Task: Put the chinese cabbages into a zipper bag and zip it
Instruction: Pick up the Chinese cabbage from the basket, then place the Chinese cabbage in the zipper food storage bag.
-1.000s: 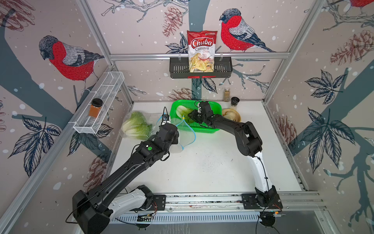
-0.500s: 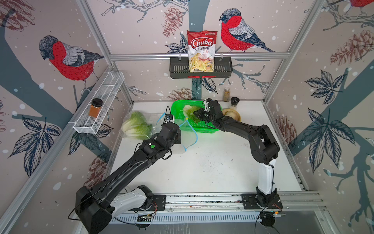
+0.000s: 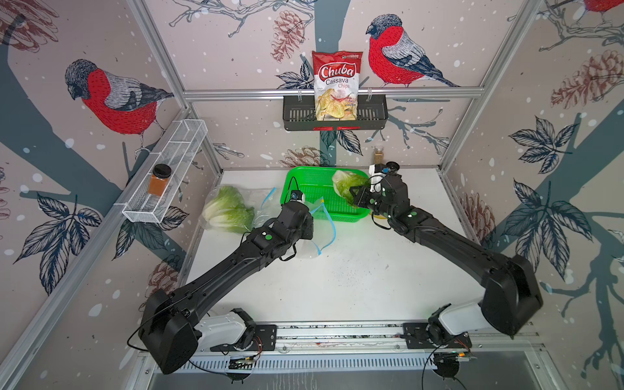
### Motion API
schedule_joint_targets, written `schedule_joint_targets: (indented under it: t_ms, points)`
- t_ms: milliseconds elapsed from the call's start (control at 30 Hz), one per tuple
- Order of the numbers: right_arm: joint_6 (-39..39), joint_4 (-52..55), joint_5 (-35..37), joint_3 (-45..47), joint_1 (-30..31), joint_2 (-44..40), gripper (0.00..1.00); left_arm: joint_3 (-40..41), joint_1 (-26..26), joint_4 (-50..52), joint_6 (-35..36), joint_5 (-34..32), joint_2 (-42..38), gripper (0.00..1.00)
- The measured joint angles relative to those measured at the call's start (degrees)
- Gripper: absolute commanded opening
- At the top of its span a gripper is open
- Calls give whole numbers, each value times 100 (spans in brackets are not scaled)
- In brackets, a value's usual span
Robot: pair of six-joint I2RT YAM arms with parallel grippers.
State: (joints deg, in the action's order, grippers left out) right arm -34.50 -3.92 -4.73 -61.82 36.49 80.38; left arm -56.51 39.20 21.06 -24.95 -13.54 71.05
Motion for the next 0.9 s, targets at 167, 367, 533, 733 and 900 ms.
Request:
schedule_joint_targets:
  t_ms: [167, 367, 533, 733, 900]
  points:
    - [361, 765, 284, 195, 466, -828, 1, 2, 15, -140, 37, 24, 133, 0]
    - [586, 1235, 308, 492, 852, -1644, 1, 221, 20, -409, 37, 48, 63, 0]
    - [745, 1613, -44, 507, 1252, -1825, 1, 221, 20, -525, 57, 140, 17, 0]
    - [885, 1788, -280, 623, 1502, -1851, 1, 240, 20, -542, 94, 151, -37, 0]
    - [1045, 1943, -332, 632, 1626, -1681, 1, 240, 20, -540, 118, 155, -125, 0]
